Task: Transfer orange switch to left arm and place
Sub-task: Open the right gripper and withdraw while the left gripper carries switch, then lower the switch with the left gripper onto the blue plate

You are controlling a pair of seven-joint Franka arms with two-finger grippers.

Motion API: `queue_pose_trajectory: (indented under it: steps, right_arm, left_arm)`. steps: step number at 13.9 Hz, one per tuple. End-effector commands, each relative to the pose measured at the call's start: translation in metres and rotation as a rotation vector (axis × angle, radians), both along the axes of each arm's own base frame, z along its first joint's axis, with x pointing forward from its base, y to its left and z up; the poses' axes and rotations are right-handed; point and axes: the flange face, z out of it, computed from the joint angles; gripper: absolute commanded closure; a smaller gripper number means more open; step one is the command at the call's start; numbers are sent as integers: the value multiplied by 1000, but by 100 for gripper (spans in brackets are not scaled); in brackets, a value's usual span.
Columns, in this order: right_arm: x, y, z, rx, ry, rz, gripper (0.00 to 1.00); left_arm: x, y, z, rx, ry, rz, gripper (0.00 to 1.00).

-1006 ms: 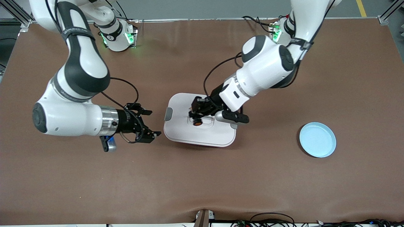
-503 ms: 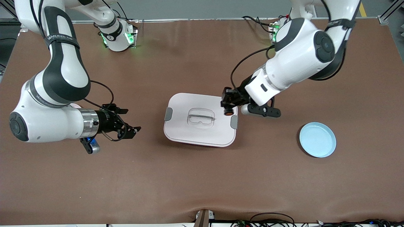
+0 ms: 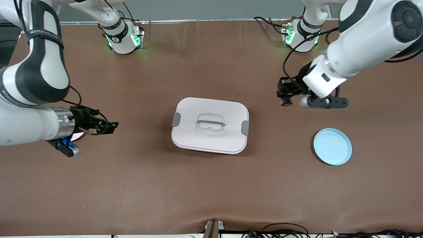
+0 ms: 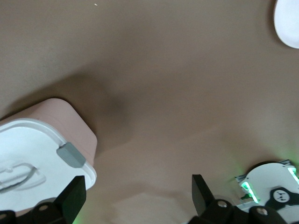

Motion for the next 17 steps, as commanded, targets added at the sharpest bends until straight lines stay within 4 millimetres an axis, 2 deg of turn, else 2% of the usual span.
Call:
queue_pose_trajectory:
  steps: [1, 2, 3, 5, 7, 9, 10, 11, 14, 15, 17]
  right_arm:
    - [-5, -32, 10, -31, 6, 94, 0]
    - [-7, -45, 13, -48, -2, 152, 0]
    - [-7, -60, 13, -60, -14, 215, 0]
    - [-8, -95, 16, -62, -28, 306, 0]
    - [-13, -125, 15, -48, -2, 346, 0]
    - [-19, -144, 20, -55, 15, 355, 0]
    - [-22, -149, 26, -71, 13, 371, 0]
    - [-23, -151, 30, -79, 9, 396, 0]
    - [-24, -147, 33, -63, 1, 414, 0]
    - [-24, -147, 33, -62, 2, 414, 0]
    - [-24, -143, 33, -63, 5, 421, 0]
  left_arm:
    - [-17, 11, 21, 120, -31, -13, 100]
    - [-18, 14, 20, 148, -25, -7, 100]
    - [-15, 28, 19, 170, -12, 29, 100]
    - [-3, 65, 18, 188, 15, 180, 100]
    - [-1, 77, 7, 249, 43, 221, 100]
    - [4, 96, 2, 298, 65, 395, 100]
    - [11, 114, -2, 304, 87, 528, 100]
    - [13, 124, -4, 306, 96, 591, 100]
    - [20, 163, -25, 296, 114, 722, 100]
    - [23, 171, -32, 287, 111, 794, 100]
    - [27, 174, -49, 268, 86, 970, 100]
